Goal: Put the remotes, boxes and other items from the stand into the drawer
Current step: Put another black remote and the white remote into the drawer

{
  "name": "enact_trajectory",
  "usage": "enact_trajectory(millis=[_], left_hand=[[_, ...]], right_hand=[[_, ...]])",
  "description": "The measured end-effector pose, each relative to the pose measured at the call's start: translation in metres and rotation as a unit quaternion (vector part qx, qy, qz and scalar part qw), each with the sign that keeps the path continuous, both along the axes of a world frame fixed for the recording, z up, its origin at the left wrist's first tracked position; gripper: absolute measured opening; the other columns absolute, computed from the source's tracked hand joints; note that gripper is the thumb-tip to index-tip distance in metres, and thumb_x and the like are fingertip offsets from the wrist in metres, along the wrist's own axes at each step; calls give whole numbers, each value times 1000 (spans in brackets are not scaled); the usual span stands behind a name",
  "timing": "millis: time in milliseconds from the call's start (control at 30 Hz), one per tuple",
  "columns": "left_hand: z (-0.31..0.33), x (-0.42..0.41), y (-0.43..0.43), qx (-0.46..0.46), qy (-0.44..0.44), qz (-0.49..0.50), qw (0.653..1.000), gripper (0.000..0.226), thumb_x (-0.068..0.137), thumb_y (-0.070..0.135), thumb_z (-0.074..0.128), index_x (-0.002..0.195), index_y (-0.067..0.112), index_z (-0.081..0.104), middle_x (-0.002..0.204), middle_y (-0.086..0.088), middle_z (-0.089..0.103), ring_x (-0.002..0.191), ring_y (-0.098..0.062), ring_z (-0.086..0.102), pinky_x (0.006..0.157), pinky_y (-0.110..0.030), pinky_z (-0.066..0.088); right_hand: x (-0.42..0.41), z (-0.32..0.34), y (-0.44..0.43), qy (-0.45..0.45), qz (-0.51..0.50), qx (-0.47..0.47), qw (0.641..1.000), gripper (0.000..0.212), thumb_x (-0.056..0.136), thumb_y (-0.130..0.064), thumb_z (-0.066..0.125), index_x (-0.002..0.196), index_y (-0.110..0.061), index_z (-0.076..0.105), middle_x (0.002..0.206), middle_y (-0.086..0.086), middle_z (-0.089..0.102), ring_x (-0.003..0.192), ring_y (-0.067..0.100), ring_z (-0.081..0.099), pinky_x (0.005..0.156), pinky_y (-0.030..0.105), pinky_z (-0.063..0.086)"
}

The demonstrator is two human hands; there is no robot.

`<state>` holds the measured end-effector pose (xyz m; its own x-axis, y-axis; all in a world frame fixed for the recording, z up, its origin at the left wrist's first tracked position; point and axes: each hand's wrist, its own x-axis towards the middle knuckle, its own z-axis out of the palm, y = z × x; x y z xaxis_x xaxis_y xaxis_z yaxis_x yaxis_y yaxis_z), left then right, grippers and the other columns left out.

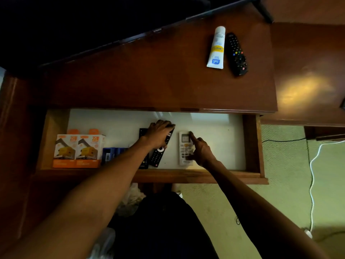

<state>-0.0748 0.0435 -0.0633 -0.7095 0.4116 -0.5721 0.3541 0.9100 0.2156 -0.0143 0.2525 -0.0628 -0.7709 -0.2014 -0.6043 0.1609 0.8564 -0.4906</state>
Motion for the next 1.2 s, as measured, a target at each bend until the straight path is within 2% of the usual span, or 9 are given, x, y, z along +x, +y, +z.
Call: enact_trajectory(millis=[233,500,667,767,867,967,1033,1133,1200], left_hand=[[0,12,-35,-16,47,54,997,95,74,45,76,150,17,28,155,-8,32,143,-31,23,111,-47,25],[3,12,-50,-3,27,99,995,89,77,34,77,150,21,29,156,-6,33,144,-31,22,113,-49,23],[4,11,-53,14,14,125,992,77,86,24,69,151,21,28,157,-4,32,144,-29,22,113,-48,22],[7,12,-56,25,8,124,992,73,88,26,65,151,19,28,157,-5,32,145,-29,21,114,-48,22],[12,15,-58,39,0,138,990,71,91,31,60,151,18,26,158,-6,29,146,-29,19,115,-49,20],[28,21,-57,70,3,153,986,65,94,36,55,150,17,29,156,-6,33,145,-28,22,114,-49,23],[44,23,-58,112,-9,168,979,58,95,35,55,147,18,37,151,-5,41,140,-27,34,111,-47,32],[69,22,-58,209,-39,203,956,39,95,30,57,132,19,56,132,-4,62,115,-22,60,93,-42,52],[87,15,-53,246,-25,198,948,30,94,29,58,123,20,62,119,-1,68,103,-18,65,87,-40,55]], right_hand=[[1,-5,-30,-1,12,-38,999,113,71,-10,83,156,-18,8,129,21,49,102,37,60,92,46,51],[3,-10,-60,-2,57,-37,998,113,74,-12,81,156,-18,4,132,21,47,112,38,56,93,41,47],[5,-9,-71,-4,57,-26,998,112,74,-13,81,156,-16,4,134,23,46,115,40,54,95,42,46],[5,-8,-72,-6,55,-20,998,113,74,-14,81,156,-17,4,134,22,47,116,40,54,94,41,47],[7,-3,-74,-10,60,3,998,107,78,-23,78,156,-21,5,132,20,48,112,38,57,90,42,49],[7,11,-74,8,77,44,996,88,87,-38,68,154,-21,14,130,18,49,105,38,60,83,44,51],[4,25,-69,29,83,63,994,74,91,-46,60,151,-20,25,130,16,50,105,37,61,81,44,51],[-8,46,-53,86,51,63,993,59,92,-56,52,139,-20,46,126,9,58,105,31,64,80,43,55],[-21,63,-37,129,-5,49,990,51,91,-58,51,127,-22,56,116,3,65,98,25,65,74,37,53]])
